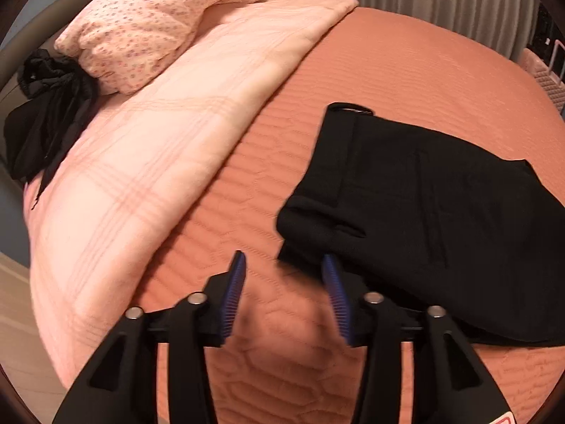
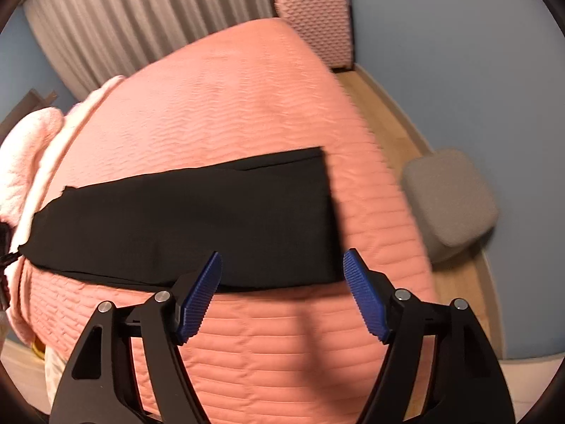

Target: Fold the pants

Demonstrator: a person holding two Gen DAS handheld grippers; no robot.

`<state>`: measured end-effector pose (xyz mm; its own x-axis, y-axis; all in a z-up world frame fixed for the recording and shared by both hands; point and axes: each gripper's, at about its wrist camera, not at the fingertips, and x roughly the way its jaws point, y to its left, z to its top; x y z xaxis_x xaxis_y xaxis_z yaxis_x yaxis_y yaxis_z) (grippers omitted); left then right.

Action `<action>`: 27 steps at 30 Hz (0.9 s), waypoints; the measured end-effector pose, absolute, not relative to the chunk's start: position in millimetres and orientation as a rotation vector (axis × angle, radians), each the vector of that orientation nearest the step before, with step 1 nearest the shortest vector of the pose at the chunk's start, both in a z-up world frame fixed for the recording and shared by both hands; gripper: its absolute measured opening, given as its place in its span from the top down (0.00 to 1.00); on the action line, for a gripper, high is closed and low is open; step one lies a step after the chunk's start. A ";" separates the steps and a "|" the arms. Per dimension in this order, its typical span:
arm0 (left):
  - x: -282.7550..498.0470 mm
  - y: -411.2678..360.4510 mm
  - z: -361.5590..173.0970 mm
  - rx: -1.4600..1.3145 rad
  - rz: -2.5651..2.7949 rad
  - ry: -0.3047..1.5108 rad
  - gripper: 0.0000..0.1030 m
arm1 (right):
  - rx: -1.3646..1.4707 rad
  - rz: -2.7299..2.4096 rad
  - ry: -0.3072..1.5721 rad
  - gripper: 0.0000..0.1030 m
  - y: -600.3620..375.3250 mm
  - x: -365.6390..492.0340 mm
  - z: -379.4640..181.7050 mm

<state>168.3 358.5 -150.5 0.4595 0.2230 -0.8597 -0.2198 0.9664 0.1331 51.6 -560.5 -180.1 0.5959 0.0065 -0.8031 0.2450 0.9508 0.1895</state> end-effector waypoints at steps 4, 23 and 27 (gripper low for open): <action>153.6 381.9 -140.7 0.142 0.532 1.050 0.51 | 0.222 -0.203 0.986 0.31 -561.2 57.9 -191.9; 126.9 181.4 -108.2 0.094 0.189 0.892 0.32 | 0.098 -0.304 1.160 0.91 -597.9 97.5 -216.7; 134.0 184.4 -136.1 0.073 0.210 0.965 0.32 | 0.127 -0.380 1.069 0.85 -591.7 68.9 -205.0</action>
